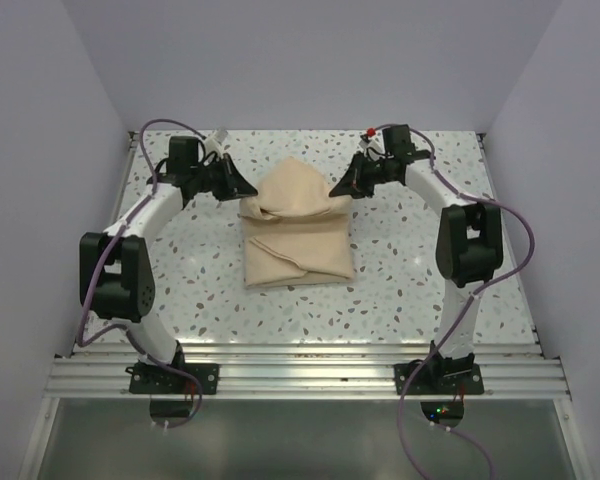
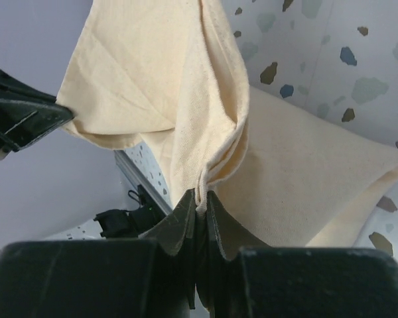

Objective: Prepare the surgical pack

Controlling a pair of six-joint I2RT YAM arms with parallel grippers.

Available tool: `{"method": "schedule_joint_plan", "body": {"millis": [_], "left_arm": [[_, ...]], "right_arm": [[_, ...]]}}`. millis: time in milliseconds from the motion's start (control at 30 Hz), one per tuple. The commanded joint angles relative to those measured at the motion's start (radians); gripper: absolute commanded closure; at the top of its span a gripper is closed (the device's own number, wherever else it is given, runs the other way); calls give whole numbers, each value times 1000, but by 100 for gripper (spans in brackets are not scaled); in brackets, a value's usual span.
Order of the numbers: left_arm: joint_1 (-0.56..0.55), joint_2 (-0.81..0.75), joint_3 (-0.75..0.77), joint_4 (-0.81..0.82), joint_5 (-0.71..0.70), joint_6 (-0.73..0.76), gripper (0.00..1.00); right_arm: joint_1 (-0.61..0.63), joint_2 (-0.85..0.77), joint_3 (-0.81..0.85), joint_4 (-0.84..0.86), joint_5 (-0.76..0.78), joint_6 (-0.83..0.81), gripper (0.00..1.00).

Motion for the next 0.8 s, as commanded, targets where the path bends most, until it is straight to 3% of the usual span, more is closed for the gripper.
{"method": "schedule_joint_plan", "body": {"millis": [0, 500, 767], "left_arm": [[-31, -146, -49, -9, 27, 19, 100], [-101, -352, -362, -62, 12, 58, 100], [-112, -395, -439, -87, -25, 73, 100]], "right_arm": [[-3, -98, -36, -47, -9, -66, 99], [-3, -191, -186, -89, 17, -120, 98], [0, -240, -308, -81, 1, -137, 98]]}}
